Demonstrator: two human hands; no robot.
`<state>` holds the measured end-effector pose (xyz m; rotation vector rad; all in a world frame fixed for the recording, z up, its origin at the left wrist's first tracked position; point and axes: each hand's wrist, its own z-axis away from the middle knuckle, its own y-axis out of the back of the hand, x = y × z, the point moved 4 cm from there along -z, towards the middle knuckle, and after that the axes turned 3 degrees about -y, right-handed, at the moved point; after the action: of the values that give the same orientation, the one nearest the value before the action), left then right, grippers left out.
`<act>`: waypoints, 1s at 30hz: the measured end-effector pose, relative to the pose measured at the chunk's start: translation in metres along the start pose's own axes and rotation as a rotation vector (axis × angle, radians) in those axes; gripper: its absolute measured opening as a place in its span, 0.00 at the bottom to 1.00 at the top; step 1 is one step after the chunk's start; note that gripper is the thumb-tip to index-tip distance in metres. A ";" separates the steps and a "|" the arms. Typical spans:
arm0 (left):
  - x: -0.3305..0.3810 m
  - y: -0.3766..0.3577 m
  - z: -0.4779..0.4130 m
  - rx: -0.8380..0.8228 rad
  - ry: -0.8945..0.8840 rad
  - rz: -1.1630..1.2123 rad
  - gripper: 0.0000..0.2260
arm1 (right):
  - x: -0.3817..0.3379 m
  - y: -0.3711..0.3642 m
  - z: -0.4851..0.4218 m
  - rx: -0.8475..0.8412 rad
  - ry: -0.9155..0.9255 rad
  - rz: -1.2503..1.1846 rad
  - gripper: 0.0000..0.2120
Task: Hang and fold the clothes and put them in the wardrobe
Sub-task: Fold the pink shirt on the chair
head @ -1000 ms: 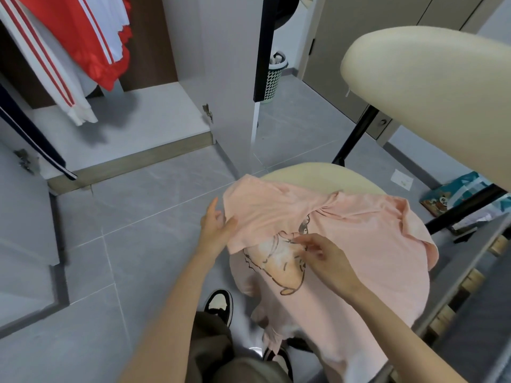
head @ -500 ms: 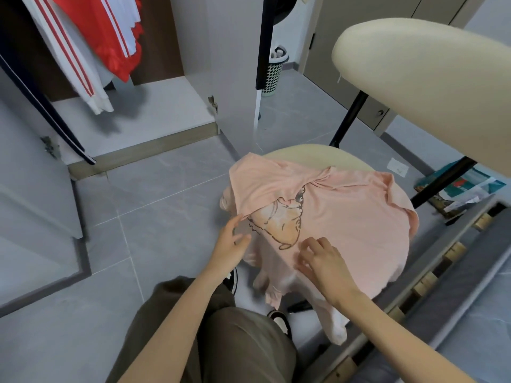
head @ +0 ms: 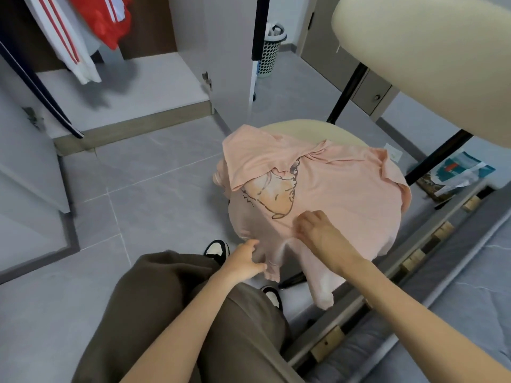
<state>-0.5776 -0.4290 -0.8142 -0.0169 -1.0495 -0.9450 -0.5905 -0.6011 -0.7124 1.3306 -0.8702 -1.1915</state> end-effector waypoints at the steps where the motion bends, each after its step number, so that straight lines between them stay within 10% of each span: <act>1: 0.000 0.000 -0.002 0.008 0.003 0.005 0.34 | 0.005 0.006 0.001 0.052 -0.027 -0.160 0.08; 7: 0.013 -0.018 -0.015 -0.045 0.010 -0.106 0.46 | 0.031 0.021 0.001 0.202 -0.342 -0.733 0.07; 13: 0.039 -0.019 -0.030 0.175 -0.051 -0.126 0.09 | 0.048 0.020 -0.001 0.253 -0.469 -0.882 0.08; 19: 0.031 0.017 -0.016 0.280 -0.089 0.249 0.02 | 0.052 0.011 0.007 0.318 -0.586 -0.928 0.09; 30: 0.035 0.080 0.040 0.369 -0.200 0.395 0.07 | -0.043 0.001 0.031 0.289 0.001 -0.304 0.12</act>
<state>-0.5477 -0.3848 -0.7339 -0.0122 -1.3351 -0.3900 -0.6295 -0.5675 -0.7014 1.7449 -0.8847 -1.3320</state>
